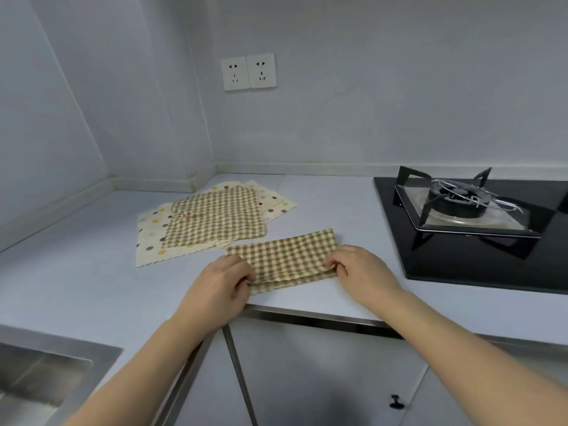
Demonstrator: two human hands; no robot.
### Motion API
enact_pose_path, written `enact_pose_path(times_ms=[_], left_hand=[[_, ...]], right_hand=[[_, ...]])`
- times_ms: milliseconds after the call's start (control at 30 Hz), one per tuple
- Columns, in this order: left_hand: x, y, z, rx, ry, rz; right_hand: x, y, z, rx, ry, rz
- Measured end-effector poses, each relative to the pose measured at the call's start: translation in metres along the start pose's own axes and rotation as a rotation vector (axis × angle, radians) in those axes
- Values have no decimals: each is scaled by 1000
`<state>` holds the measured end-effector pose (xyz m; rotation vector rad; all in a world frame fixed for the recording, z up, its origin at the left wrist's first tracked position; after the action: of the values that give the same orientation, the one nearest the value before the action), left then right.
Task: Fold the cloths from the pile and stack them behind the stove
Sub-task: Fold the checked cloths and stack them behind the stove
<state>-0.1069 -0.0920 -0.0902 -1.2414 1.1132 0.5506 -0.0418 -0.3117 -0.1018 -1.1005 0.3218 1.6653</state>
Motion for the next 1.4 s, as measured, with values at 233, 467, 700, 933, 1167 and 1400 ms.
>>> enact_pose_path(times_ms=[233,467,700,933,1167,1400], left_hand=[[3,-4,-4,98,41,18],[8,-6,7,125,-9,44],[-5,-1,33,-256,195,-88],[-19,-2,44,-417,382,-191],[-40,-14,40,-433,615,-240],[-78,-13,24,-266,459,-321]], right_hand=[[0,-1,-4,37,-31,-52],[11,-4,-9,85,0,44],[9,-1,-11,77,-70,33],[-11,3,-20,172,-634,-191],[-37,5,-8,207,-1007,-315],[-60,-2,14,160,-927,-378]])
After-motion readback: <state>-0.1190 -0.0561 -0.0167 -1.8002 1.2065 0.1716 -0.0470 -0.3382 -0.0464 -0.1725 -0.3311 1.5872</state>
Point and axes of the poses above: each hand's wrist, its own y-axis away from the middle knuckle, its own x-axis out of the palm, z = x × y, the point moved 8 cm from there along -y, towards the middle knuckle, and after that the axes turned 12 degrees about -y, right-handed, at the moved point
